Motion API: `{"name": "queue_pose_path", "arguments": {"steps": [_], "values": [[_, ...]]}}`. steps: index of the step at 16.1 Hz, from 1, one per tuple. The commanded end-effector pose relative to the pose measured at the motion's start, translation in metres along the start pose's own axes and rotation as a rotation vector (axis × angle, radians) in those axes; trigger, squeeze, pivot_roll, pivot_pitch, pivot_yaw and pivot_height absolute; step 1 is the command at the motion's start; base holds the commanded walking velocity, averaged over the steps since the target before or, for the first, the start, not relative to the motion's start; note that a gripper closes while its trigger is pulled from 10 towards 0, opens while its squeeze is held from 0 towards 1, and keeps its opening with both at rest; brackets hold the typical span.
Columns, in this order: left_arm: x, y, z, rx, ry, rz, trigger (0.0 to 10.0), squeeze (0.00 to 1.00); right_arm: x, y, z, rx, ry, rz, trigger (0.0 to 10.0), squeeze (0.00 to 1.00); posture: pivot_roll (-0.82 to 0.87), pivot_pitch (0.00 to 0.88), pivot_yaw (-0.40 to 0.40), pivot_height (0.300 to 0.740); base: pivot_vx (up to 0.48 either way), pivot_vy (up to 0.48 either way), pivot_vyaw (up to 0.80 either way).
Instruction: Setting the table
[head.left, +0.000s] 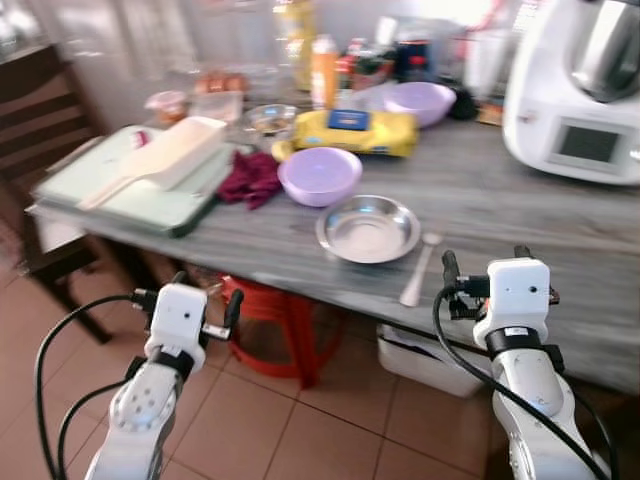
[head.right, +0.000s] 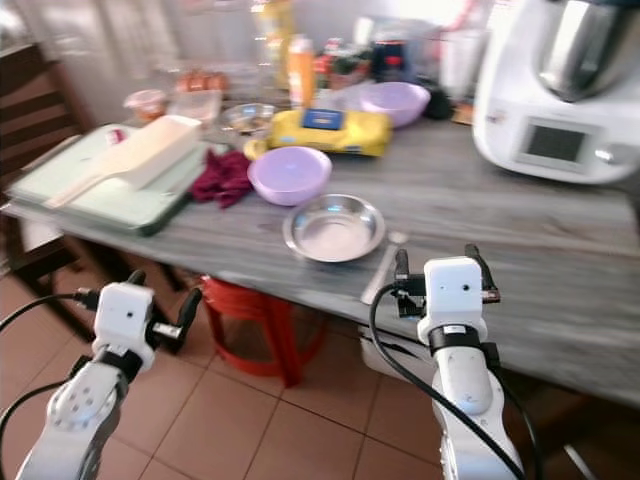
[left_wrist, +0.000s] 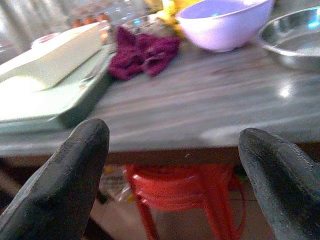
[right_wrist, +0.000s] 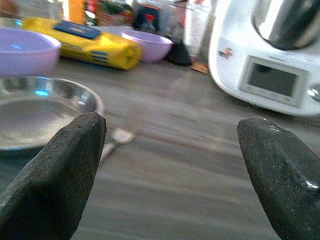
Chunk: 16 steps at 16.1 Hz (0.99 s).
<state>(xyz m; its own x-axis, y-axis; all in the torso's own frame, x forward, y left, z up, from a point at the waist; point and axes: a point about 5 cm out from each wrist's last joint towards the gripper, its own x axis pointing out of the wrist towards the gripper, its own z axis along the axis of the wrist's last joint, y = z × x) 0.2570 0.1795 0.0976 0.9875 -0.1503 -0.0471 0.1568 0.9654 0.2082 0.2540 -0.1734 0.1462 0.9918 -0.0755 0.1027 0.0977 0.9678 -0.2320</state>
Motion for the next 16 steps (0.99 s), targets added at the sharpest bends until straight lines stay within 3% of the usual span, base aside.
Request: {"name": "queue_pose_path", "arguments": {"steps": [1, 5, 8, 10, 16], "values": [[0.001, 0.004, -0.001, 0.008, 0.010, 0.005, 10.0, 0.00, 0.000, 0.000, 0.000, 0.001, 0.000, -0.007, 10.0, 0.00, -0.12, 0.066, 0.099, 0.740, 0.000, 0.000, -0.73], [0.005, 0.002, 0.010, 0.001, -0.016, -0.012, 10.0, 0.00, -0.001, 0.000, 0.001, 0.009, 0.008, -0.014, 10.0, 0.00, -0.11, 0.091, 0.098, 0.740, 0.000, 0.000, -0.72], [0.004, 0.008, 0.014, 0.021, -0.027, 0.021, 10.0, 0.00, 0.010, 0.009, 0.005, 0.021, -0.006, 0.020, 10.0, 0.00, -0.08, 0.074, 0.053, 0.740, 0.000, 0.000, -0.72], [0.007, 0.008, 0.015, -0.010, -0.021, 0.071, 10.0, 0.00, 0.021, 0.009, 0.011, 0.025, -0.029, 0.044, 10.0, 0.00, -0.07, 0.074, 0.051, 0.740, 0.000, 0.000, -0.67], [0.015, -0.001, 0.018, 0.005, -0.022, 0.072, 10.0, 0.00, 0.026, 0.006, 0.007, 0.020, -0.034, 0.028, 10.0, 0.00, -0.06, 0.055, 0.062, 0.740, -0.045, 0.000, 0.00]]}}
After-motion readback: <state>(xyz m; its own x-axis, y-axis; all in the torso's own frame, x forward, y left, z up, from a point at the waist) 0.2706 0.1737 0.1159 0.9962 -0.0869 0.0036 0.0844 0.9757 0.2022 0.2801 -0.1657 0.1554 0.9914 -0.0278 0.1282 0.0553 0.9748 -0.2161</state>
